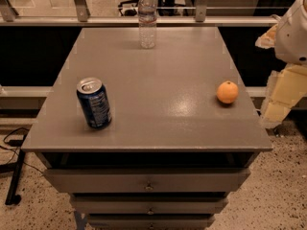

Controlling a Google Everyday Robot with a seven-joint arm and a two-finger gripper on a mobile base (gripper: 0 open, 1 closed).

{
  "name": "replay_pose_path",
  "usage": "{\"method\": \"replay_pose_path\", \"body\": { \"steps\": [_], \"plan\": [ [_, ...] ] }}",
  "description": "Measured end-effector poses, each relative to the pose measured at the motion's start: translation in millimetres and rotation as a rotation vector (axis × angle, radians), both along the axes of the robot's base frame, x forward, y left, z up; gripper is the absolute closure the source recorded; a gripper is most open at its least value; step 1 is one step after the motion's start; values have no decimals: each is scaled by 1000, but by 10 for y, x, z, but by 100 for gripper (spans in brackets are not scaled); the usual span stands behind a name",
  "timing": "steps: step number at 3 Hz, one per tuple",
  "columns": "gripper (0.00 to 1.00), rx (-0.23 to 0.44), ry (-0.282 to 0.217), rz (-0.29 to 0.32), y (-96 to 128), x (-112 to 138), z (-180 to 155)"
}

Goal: Pick pepsi can

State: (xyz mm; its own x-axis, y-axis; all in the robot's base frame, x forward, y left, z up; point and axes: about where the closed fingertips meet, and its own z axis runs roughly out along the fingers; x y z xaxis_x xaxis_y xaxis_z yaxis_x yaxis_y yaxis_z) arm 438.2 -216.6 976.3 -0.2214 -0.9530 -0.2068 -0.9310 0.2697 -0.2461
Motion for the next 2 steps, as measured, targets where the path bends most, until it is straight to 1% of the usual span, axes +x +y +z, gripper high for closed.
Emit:
{"method": "replay_pose_path", "body": {
  "steps": [1,2],
  "plan": [
    [0,0,0,0,0,0,0],
    [0,108,11,53,56,151,-144]
  ]
}}
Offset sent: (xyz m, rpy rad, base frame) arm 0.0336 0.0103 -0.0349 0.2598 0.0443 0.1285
